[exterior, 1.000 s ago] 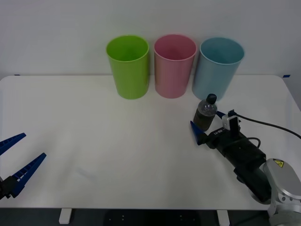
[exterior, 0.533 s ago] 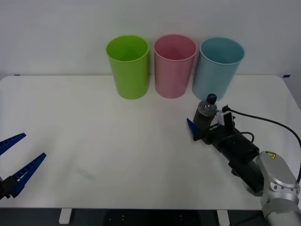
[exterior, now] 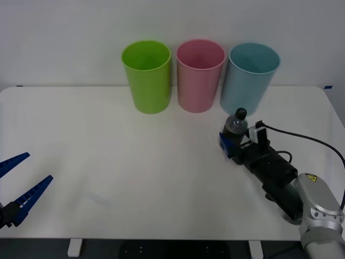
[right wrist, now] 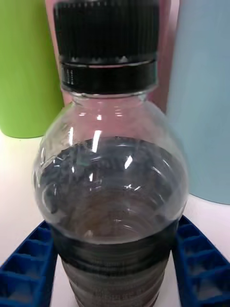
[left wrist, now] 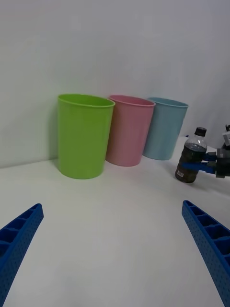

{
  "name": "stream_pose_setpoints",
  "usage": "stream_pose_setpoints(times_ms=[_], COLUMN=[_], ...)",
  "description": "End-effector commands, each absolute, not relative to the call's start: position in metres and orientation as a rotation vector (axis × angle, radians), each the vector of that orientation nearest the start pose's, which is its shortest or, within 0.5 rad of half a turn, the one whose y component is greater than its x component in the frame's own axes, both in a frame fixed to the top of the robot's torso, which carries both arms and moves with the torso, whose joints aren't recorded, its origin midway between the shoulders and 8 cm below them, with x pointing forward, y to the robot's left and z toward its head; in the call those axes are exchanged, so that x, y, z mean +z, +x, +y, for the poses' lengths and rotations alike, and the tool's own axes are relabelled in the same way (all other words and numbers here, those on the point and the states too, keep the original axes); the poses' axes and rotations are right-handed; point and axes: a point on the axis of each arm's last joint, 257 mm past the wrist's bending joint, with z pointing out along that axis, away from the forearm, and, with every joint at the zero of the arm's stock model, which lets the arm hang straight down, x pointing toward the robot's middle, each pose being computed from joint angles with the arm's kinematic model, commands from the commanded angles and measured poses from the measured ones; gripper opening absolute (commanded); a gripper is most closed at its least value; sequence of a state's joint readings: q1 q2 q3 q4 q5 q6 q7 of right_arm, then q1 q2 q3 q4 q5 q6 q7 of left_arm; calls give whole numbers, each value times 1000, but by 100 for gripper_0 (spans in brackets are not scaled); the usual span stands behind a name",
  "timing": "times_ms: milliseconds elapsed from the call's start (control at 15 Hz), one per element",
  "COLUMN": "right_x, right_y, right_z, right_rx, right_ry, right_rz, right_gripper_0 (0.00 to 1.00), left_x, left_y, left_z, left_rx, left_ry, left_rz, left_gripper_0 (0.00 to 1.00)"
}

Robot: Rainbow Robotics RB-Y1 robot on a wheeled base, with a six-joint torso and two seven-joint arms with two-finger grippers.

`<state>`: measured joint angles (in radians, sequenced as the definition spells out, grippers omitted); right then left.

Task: Grasp the object on the table and drop it into the matching bin: aluminum can to the light blue bin, PET bottle to the pink bin.

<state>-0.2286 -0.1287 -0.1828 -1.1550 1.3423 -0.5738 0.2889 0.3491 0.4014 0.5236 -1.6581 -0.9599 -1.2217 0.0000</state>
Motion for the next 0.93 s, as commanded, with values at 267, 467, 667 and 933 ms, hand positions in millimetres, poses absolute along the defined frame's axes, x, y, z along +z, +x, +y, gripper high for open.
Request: stream_pose_setpoints(times_ms=[267, 467, 667, 933], right_x=[-271, -268, -258, -229], right_y=[571, 572, 570, 564], right_z=[-188, -187, -185, -182], right_rx=[250, 267, 298, 345], right_ry=[-400, -378, -371, -350], right_rz=[1595, 1588, 1564, 1524], right_gripper_0=[0, 0, 0, 0], left_x=[-169, -169, -169, -169], left_y=[342, 342, 342, 342], left_z=[330, 330, 330, 330], left_rx=[-567, -567, -567, -567], left_ry=[465, 465, 465, 465], left_rz=[1441, 1441, 1441, 1441], left_gripper_0=[100, 100, 100, 100])
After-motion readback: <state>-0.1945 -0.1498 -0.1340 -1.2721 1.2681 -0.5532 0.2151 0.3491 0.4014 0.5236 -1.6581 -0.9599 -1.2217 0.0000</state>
